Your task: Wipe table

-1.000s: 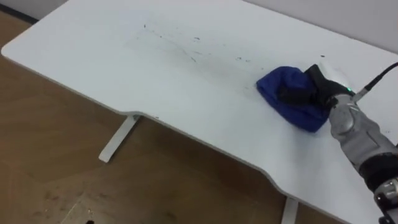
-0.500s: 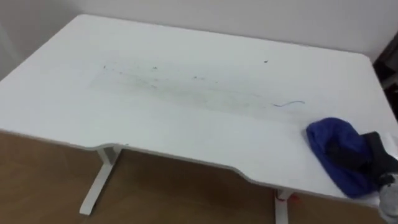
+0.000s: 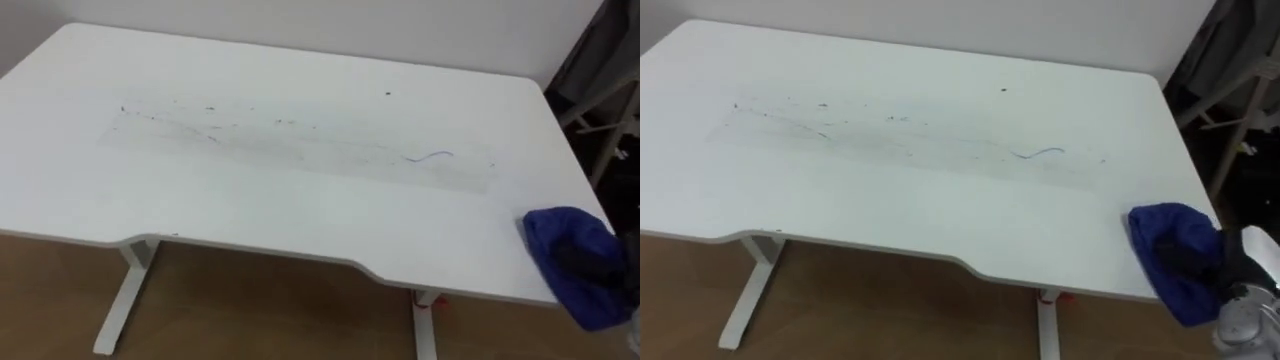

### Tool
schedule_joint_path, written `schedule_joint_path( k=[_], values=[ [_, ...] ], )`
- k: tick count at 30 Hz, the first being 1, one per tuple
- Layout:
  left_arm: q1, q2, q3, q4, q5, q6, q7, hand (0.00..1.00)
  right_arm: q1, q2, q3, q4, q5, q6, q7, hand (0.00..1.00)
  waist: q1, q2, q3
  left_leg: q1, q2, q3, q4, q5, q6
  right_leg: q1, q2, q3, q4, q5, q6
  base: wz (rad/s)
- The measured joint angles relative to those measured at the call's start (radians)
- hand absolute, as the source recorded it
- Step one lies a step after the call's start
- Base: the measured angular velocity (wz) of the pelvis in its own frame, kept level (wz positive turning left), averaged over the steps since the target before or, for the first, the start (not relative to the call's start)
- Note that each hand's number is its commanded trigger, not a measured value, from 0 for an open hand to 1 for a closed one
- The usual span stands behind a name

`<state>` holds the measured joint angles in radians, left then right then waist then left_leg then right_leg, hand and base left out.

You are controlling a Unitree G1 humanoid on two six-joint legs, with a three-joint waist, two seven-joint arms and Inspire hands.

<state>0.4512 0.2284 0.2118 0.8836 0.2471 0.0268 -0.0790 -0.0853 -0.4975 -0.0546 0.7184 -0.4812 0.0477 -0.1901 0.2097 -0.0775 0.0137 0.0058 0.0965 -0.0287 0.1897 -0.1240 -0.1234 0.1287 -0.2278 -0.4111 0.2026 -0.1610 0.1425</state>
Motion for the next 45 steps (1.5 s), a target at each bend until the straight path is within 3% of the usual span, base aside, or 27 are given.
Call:
schedule_joint_path(
  k=[1, 5, 7, 10, 12, 16, 19, 22, 26, 29, 32, 34, 36, 37, 39, 42, 45],
  values=[
    [0.002, 0.0, -0.001, 0.0, 0.0, 0.004, 0.0, 0.0, -0.011, 0.0, 0.023, -0.009, -0.015, 0.0, 0.002, 1.0, 0.009, 0.008, -0.0022, -0.001, 0.0, -0.001, 0.002, 0.0, 0.0, -0.001, 0.0, 0.0, 0.0, 0.0, 0.0, 0.03],
    [0.005, 0.003, -0.031, -0.001, -0.002, 0.039, -0.014, 0.0, -0.132, 0.014, 0.178, -0.079, -0.079, 0.012, 0.06, 1.0, 0.065, 0.01, 0.0094, -0.007, -0.001, -0.013, -0.002, 0.003, 0.005, -0.001, 0.001, -0.012, -0.001, -0.001, 0.002, 0.09],
    [0.001, 0.003, -0.044, -0.005, -0.002, 0.04, -0.023, 0.0, -0.185, 0.026, 0.226, -0.103, -0.083, 0.019, 0.088, 1.0, 0.081, 0.01, 0.0089, -0.023, -0.003, -0.029, 0.0, 0.003, 0.004, -0.004, 0.001, -0.034, -0.001, -0.003, 0.004, 0.24],
    [-0.015, -0.004, -0.052, -0.008, 0.0, 0.048, -0.027, 0.0, -0.283, 0.036, 0.323, -0.096, -0.116, 0.031, 0.12, 1.0, 0.134, 0.008, 0.0079, -0.04, -0.005, -0.052, 0.001, 0.004, 0.004, -0.007, 0.001, -0.073, 0.0, -0.004, 0.006, 0.26],
    [-0.049, -0.005, -0.06, -0.008, -0.001, 0.064, -0.033, 0.0, -0.385, 0.052, 0.402, -0.004, -0.133, 0.032, 0.129, 1.0, 0.16, -0.005, 0.006, -0.079, -0.006, -0.074, 0.02, 0.004, 0.004, -0.011, 0.002, -0.127, 0.001, -0.004, 0.006, 0.45],
    [-0.117, -0.001, -0.091, -0.005, -0.021, 0.068, -0.04, 0.0, -0.527, 0.055, 0.427, 0.168, -0.068, 0.031, 0.135, 1.0, 0.203, -0.018, 0.0071, -0.159, -0.015, -0.13, 0.055, 0.006, 0.001, -0.036, 0.008, -0.183, 0.004, -0.006, 0.004, 0.48],
    [-0.163, 0.028, -0.141, 0.001, -0.044, 0.063, -0.04, 0.0, -0.62, 0.05, 0.425, 0.312, 0.068, 0.018, 0.105, 1.0, 0.211, -0.028, 0.0147, -0.24, -0.017, -0.169, 0.09, 0.01, -0.005, -0.075, 0.02, -0.224, 0.003, -0.006, -0.001, 0.32],
    [-0.171, 0.039, -0.142, 0.002, -0.075, 0.057, -0.038, 0.0, -0.642, 0.027, 0.423, 0.38, 0.2, -0.012, 0.083, 1.0, 0.221, -0.017, 0.0263, -0.286, -0.018, -0.183, 0.116, 0.011, -0.006, -0.103, 0.028, -0.229, 0.003, -0.001, -0.009, 0.1],
    [-0.171, 0.048, -0.158, 0.003, -0.102, 0.053, -0.018, 0.0, -0.635, 0.005, 0.321, 0.396, 0.344, -0.055, 0.054, 1.0, 0.202, -0.007, 0.0307, -0.356, -0.017, -0.205, 0.122, 0.032, -0.009, -0.164, 0.039, -0.23, 0.003, 0.013, -0.027, 0.07],
    [-0.172, 0.06, -0.159, 0.003, -0.102, 0.044, -0.014, 0.0, -0.616, -0.008, 0.275, 0.39, 0.339, -0.077, 0.023, 1.0, 0.191, 0.001, 0.0311, -0.369, -0.017, -0.205, 0.116, 0.043, -0.008, -0.184, 0.039, -0.219, 0.008, 0.017, -0.03, 0.0],
    [-0.179, 0.061, -0.155, 0.002, -0.13, 0.013, -0.007, 0.0, -0.553, -0.02, 0.228, 0.319, 0.313, -0.11, 0.011, 1.0, 0.175, 0.002, 0.0256, -0.377, -0.012, -0.182, 0.113, 0.045, -0.007, -0.219, 0.036, -0.173, 0.025, 0.017, -0.03, -0.2],
    [-0.178, 0.06, -0.161, 0.004, -0.139, -0.002, 0.006, 0.0, -0.53, -0.028, 0.223, 0.298, 0.313, -0.134, -0.001, 1.0, 0.137, 0.009, 0.0225, -0.382, -0.011, -0.17, 0.114, 0.051, -0.003, -0.235, 0.03, -0.157, 0.036, 0.017, -0.03, -0.22],
    [-0.185, 0.062, -0.17, 0.006, -0.178, -0.021, 0.011, 0.0, -0.496, -0.039, 0.205, 0.317, 0.3, -0.166, -0.026, 1.0, 0.083, 0.024, 0.0077, -0.376, -0.015, -0.153, 0.112, 0.051, 0.0, -0.239, 0.023, -0.14, 0.037, 0.018, -0.03, -0.15],
    [-0.186, 0.062, -0.171, 0.006, -0.178, -0.03, 0.011, 0.0, -0.492, -0.046, 0.195, 0.328, 0.3, -0.173, -0.026, 1.0, 0.073, 0.03, 0.0029, -0.375, -0.015, -0.148, 0.112, 0.051, 0.0, -0.241, 0.022, -0.135, 0.038, 0.018, -0.029, -0.21],
    [-0.206, 0.061, -0.175, 0.022, -0.178, -0.051, 0.01, 0.0, -0.49, -0.105, 0.178, 0.388, 0.291, -0.175, -0.025, 1.0, 0.049, 0.048, -0.0075, -0.37, -0.007, -0.115, 0.107, 0.052, 0.003, -0.264, 0.019, -0.096, 0.051, 0.019, -0.029, -0.36],
    [-0.207, 0.059, -0.174, 0.024, -0.177, -0.052, 0.008, 0.0, -0.473, -0.152, 0.145, 0.416, 0.293, -0.159, -0.029, 1.0, 0.036, 0.058, -0.0089, -0.362, 0.01, -0.064, 0.089, 0.056, 0.005, -0.305, 0.02, -0.041, 0.068, 0.024, -0.037, -0.51],
    [-0.209, 0.062, -0.174, 0.035, -0.178, -0.055, 0.005, 0.0, -0.466, -0.197, 0.121, 0.474, 0.324, -0.156, -0.037, 1.0, 0.011, 0.058, -0.0066, -0.363, 0.016, -0.047, 0.077, 0.062, 0.004, -0.325, 0.02, -0.025, 0.071, 0.026, -0.041, -0.21]
  ],
)
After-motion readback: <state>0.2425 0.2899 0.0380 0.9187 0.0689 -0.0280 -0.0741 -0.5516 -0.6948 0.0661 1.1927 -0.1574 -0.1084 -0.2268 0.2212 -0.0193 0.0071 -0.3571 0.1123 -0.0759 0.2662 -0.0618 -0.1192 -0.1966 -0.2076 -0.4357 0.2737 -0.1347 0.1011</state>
